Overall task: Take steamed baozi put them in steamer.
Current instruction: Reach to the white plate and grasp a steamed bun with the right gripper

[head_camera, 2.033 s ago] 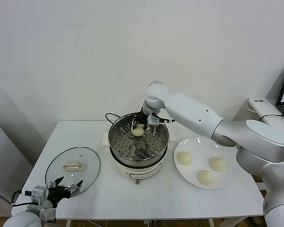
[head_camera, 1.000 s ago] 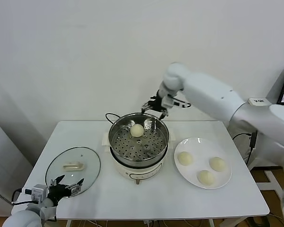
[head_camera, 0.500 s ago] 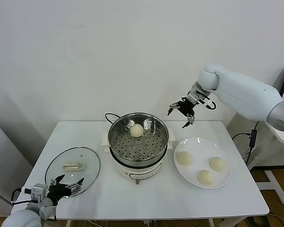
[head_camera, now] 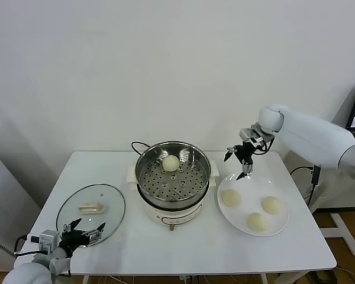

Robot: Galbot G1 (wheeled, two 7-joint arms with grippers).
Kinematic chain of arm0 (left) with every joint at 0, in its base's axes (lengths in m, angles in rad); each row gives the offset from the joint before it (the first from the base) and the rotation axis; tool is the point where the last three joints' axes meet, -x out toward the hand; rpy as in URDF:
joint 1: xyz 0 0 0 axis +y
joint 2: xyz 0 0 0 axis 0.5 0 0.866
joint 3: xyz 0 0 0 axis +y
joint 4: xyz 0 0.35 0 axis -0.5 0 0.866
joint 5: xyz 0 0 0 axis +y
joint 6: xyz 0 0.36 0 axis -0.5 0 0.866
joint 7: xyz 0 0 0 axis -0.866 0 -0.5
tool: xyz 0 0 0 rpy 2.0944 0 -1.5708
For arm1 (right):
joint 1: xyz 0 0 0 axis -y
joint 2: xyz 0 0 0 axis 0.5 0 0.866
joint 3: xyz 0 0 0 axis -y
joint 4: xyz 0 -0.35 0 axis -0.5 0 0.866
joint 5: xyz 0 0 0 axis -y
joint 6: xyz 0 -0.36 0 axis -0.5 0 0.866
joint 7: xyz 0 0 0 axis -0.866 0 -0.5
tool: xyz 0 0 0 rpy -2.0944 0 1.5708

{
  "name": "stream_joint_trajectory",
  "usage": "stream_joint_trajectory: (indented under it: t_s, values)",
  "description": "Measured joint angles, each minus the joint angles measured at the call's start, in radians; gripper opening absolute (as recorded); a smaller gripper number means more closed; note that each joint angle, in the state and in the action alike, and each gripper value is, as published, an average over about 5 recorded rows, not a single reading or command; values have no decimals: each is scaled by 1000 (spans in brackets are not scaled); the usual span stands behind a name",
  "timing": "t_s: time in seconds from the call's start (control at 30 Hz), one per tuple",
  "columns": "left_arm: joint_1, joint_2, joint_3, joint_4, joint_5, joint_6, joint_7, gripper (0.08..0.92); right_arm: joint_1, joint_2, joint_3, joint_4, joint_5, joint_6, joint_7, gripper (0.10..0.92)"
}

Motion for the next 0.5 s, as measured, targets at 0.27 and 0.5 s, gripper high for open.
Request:
stream_joint_trajectory:
  t_s: [0.27,0.5]
  values:
    - [2,-2,-1,0,0,0,0,823,-69,17,20,-41,-19,-28,-3,823]
    - [5,-1,-4,0,0,0,0,823,-120,28,41,-70,-54,-39,5,823]
